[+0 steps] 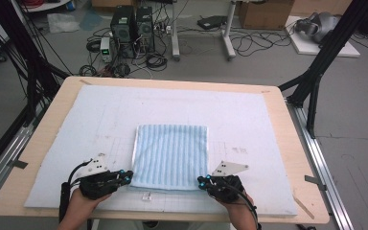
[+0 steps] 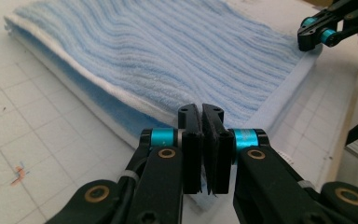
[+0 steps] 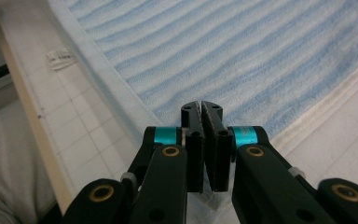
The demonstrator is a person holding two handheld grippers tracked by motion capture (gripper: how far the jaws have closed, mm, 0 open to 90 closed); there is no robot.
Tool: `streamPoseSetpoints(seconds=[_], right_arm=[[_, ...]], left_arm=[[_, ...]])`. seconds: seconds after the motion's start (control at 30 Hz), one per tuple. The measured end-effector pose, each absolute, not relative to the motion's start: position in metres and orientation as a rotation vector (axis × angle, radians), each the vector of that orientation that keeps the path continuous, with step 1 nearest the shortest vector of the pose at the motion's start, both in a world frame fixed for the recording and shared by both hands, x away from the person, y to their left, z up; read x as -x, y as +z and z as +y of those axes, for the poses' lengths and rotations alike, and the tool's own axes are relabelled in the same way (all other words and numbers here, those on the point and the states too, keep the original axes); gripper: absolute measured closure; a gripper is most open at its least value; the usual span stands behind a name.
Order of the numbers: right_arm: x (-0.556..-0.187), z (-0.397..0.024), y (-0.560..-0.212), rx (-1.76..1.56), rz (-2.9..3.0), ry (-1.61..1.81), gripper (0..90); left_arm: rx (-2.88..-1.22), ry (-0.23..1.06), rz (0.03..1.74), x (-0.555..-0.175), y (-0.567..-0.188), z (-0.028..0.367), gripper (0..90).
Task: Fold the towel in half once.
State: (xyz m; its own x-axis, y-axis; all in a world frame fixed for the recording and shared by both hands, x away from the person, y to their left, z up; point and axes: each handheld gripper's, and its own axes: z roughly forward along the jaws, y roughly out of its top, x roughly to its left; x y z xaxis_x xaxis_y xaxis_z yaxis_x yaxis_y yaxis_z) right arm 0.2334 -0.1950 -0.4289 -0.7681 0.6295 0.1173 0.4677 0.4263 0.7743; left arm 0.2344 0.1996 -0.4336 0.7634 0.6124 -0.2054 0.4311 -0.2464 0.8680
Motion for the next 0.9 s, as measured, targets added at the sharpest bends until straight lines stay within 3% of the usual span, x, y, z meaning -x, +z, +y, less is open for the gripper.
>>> streamPoseSetpoints(seconds=[0.17, 0.27, 0.37, 0.63, 0.9], right_arm=[[-0.229, -0.195, -0.430, -0.973, 2.522, 1.195, 86.9], [-0.231, -0.192, -0.441, -0.994, 2.550, 1.130, 80.8], [-0.232, -0.196, -0.437, -1.010, 2.516, 1.190, 74.8], [-0.243, -0.200, -0.435, -1.046, 2.449, 1.263, 73.0], [-0.267, -0.202, -0.434, -1.101, 2.390, 1.276, 68.1]], left_arm=[[-1.940, 0.179, 0.821, -0.233, -0.441, 0.200, 84.0], [-1.979, 0.195, 0.861, -0.235, -0.445, 0.198, 66.9], [-1.934, 0.243, 0.868, -0.236, -0.440, 0.201, 63.6], [-1.880, 0.292, 0.838, -0.255, -0.434, 0.200, 61.7], [-1.913, 0.294, 0.884, -0.311, -0.433, 0.183, 67.3]])
